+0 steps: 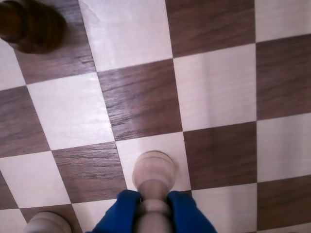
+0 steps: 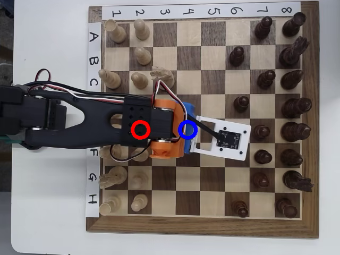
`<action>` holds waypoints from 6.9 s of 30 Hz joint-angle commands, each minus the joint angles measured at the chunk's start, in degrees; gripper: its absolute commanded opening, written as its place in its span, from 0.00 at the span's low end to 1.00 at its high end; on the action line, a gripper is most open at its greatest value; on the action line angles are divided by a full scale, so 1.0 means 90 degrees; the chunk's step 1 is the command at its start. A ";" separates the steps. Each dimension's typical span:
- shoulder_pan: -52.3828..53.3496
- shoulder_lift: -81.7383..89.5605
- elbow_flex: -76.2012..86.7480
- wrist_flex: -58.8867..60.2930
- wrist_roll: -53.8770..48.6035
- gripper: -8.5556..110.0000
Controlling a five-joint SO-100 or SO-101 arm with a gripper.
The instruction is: Move the piece to destination
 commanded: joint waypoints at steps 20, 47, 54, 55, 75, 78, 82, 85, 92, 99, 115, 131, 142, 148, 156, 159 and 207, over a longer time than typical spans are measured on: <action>-0.0391 0.1465 -0.0449 0.0127 0.2139 0.30; -0.0996 0.4590 -0.2783 0.2363 -0.0420 0.24; -0.1250 0.5391 -0.3105 0.2188 -0.1904 0.24; -0.1289 0.5430 -0.3223 0.2197 -0.2119 0.24; 0.1553 0.6104 -0.3242 0.0205 -0.6787 0.07; 0.2324 0.6191 -0.3115 0.0078 -0.7168 0.07; 0.3291 0.6318 -0.2754 -0.0205 -0.7559 0.07; 0.4072 0.6543 -0.2002 -0.0850 -0.7822 0.07; 0.5908 0.7295 0.0830 -0.2959 -0.8662 0.07; 0.7109 0.7686 0.2373 -0.3613 -0.9395 0.07; 0.8877 0.9902 0.6113 -0.3350 -1.0771 0.07; 0.9746 1.1689 0.8789 -0.3369 -1.1230 0.07; 0.9854 1.2910 1.0293 -0.3174 -1.1211 0.07; 0.9824 1.3545 1.0938 -0.2852 -1.1289 0.07; 0.9678 1.3848 1.1162 -0.2344 -1.1299 0.07; 0.9561 1.3848 1.1094 -0.2080 -1.1328 0.07; 0.9941 1.3857 1.0830 -0.1162 -1.1377 0.07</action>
